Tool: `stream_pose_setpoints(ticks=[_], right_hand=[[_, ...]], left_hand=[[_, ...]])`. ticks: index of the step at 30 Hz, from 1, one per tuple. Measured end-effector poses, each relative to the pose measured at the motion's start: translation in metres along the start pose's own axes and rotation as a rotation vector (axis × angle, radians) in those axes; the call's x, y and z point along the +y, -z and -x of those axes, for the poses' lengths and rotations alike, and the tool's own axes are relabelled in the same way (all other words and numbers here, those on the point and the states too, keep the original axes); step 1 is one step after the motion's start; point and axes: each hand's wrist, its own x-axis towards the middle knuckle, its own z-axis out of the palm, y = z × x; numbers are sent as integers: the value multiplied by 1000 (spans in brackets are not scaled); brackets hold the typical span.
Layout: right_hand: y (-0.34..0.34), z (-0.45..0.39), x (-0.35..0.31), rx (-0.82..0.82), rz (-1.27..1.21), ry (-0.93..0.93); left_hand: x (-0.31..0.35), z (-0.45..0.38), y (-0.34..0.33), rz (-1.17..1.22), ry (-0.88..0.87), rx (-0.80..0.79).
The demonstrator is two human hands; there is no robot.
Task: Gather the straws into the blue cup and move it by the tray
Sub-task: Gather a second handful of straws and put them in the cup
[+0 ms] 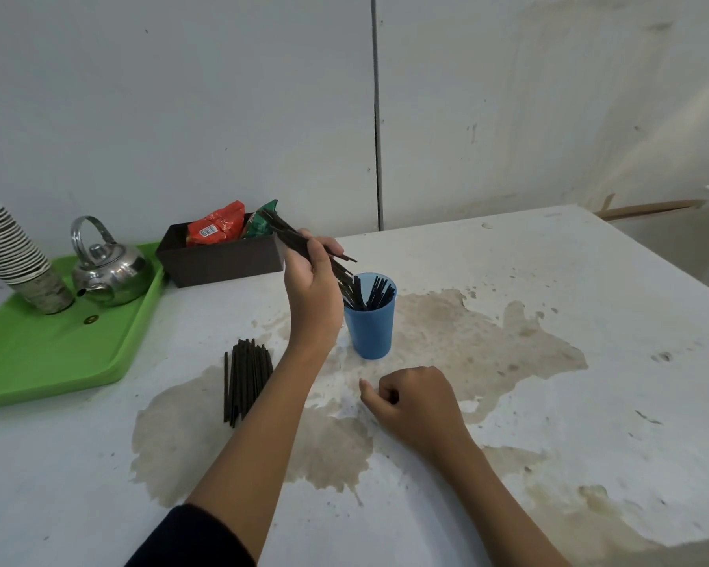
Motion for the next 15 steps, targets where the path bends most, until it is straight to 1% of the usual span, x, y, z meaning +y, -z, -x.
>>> stream_pose_setpoints(ticks=[2, 5, 8, 11, 15], right_hand=[[0, 0, -1, 5, -3, 2], [0, 1, 0, 0, -3, -1], [0, 1, 0, -7, -14, -6], [0, 0, 0, 2, -17, -8], [1, 0, 0, -7, -3, -6]], left_hand=[[2, -3, -2, -20, -55, -9], [0, -1, -6, -54, -127, -80], [-6, 7, -7, -64, -152, -147], [-12, 8, -3, -63, -135, -149], [-12, 6, 0, -66, -123, -107]])
